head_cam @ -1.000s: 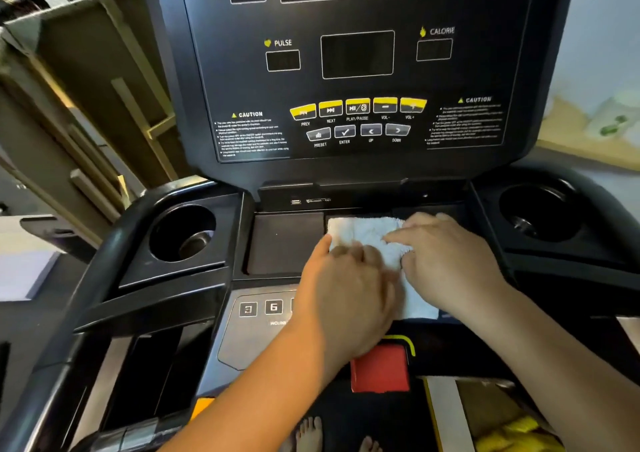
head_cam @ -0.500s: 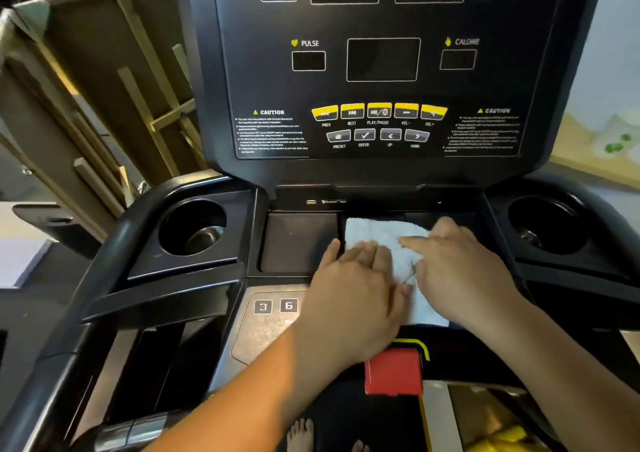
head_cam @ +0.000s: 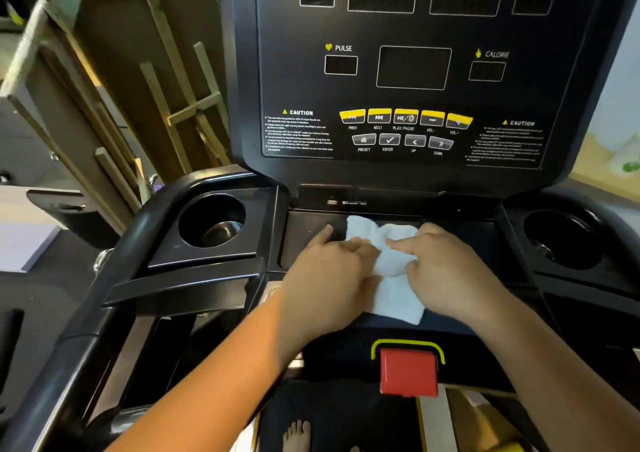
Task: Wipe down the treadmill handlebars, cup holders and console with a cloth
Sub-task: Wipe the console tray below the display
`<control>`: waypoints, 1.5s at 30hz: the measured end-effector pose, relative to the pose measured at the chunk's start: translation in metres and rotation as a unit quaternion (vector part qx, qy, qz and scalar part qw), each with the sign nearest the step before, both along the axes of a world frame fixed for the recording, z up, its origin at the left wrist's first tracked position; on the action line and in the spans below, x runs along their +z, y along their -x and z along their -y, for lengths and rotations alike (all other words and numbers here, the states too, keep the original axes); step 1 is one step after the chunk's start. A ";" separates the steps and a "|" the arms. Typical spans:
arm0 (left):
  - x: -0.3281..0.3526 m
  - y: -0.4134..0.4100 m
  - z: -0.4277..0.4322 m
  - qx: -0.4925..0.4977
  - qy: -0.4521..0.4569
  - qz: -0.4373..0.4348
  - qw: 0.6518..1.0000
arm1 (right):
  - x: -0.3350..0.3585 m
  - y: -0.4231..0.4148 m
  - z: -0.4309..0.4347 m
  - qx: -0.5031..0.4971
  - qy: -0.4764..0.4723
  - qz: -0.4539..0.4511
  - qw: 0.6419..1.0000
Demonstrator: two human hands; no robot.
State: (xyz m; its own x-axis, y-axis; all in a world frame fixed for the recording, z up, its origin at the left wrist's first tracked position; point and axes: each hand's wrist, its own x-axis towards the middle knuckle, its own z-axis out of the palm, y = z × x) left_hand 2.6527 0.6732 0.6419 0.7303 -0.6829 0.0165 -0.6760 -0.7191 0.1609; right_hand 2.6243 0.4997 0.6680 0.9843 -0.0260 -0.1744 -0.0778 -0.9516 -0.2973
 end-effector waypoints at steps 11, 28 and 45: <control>0.000 0.002 -0.049 0.094 0.036 0.016 0.995 | -0.008 -0.030 -0.057 0.049 -0.004 0.018 0.999; -0.013 0.018 0.113 -0.108 0.039 -0.028 0.993 | 0.001 0.040 0.088 -0.146 0.184 0.048 0.971; -0.010 0.030 0.117 -0.093 0.089 -0.033 0.991 | -0.001 0.041 0.085 -0.174 0.209 0.021 0.962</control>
